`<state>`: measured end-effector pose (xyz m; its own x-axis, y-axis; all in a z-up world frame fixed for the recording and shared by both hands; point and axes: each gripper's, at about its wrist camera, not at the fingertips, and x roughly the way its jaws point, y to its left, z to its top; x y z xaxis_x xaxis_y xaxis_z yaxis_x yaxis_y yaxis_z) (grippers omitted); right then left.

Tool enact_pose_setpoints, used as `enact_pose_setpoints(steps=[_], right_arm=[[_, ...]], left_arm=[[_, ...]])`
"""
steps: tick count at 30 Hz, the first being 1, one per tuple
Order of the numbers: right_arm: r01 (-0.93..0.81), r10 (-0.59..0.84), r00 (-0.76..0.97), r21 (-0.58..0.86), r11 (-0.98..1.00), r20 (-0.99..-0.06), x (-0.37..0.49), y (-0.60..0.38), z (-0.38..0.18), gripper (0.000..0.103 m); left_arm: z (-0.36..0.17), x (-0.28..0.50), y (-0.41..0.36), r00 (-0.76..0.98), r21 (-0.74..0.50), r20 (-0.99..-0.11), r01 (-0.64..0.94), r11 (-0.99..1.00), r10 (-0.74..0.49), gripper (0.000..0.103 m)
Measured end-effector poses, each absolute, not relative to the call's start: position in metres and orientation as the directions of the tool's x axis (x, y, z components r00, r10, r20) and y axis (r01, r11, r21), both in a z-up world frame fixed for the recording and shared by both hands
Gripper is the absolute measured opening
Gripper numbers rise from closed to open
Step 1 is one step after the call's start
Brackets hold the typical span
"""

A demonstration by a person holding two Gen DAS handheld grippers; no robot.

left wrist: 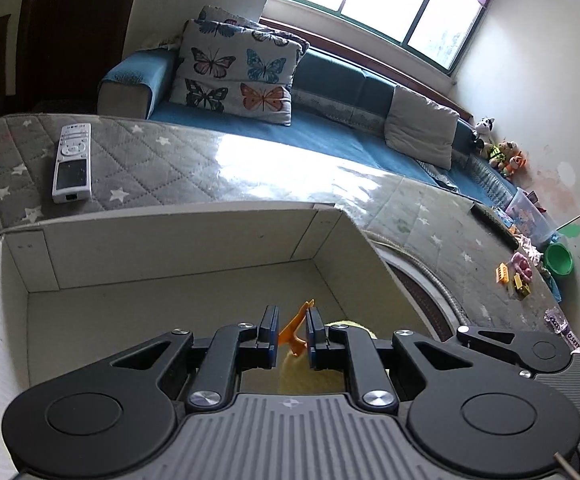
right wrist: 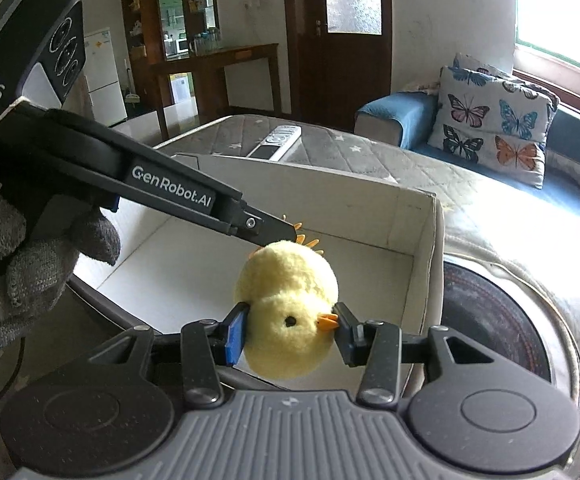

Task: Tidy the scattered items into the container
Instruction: 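Lower the plush chick into the white box and open the left tool, then withdraw the left tool and move it to the yellow rubber duck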

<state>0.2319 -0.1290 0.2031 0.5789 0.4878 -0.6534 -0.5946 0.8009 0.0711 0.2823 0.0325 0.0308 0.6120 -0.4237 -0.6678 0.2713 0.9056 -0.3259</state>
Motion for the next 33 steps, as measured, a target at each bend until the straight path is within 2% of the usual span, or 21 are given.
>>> enact_pose_setpoints(steps=[3,9,12,15,18,23,25,30,33], right_arm=[[-0.594,0.487,0.581,0.07,0.802,-0.652,0.231,-0.129,0.204,0.054],[-0.597,0.496,0.584,0.074,0.799,-0.642,0.228,-0.13,0.208,0.056],[-0.595,0.499,0.595,0.072,0.8,-0.63,0.224,-0.131,0.211,0.067],[-0.588,0.495,0.614,0.062,0.807,-0.614,0.22,-0.132,0.216,0.071],[-0.579,0.493,0.632,0.059,0.813,-0.597,0.215,-0.135,0.221,0.082],[-0.576,0.498,0.646,0.058,0.815,-0.578,0.199,-0.139,0.227,0.085],[-0.575,0.494,0.652,0.049,0.817,-0.575,0.193,-0.14,0.228,0.093],[-0.578,0.491,0.664,0.029,0.815,-0.564,0.175,-0.14,0.231,0.095],[-0.577,0.492,0.674,0.024,0.816,-0.551,0.164,-0.14,0.234,0.101]], left_arm=[[0.028,0.282,0.032,0.612,-0.315,-0.675,0.265,0.911,-0.412,0.016],[0.027,0.281,0.031,0.614,-0.312,-0.674,0.268,0.911,-0.411,0.02],[0.03,0.277,0.029,0.618,-0.302,-0.671,0.276,0.912,-0.409,0.023],[0.034,0.274,0.028,0.623,-0.295,-0.669,0.277,0.914,-0.405,0.026],[0.037,0.269,0.028,0.631,-0.288,-0.666,0.274,0.917,-0.398,0.029],[0.042,0.257,0.031,0.64,-0.283,-0.663,0.267,0.921,-0.388,0.03],[0.043,0.252,0.031,0.642,-0.281,-0.662,0.266,0.922,-0.387,0.03],[0.047,0.238,0.032,0.649,-0.274,-0.662,0.257,0.927,-0.376,0.031],[0.05,0.229,0.034,0.656,-0.274,-0.656,0.255,0.927,-0.374,0.031]])
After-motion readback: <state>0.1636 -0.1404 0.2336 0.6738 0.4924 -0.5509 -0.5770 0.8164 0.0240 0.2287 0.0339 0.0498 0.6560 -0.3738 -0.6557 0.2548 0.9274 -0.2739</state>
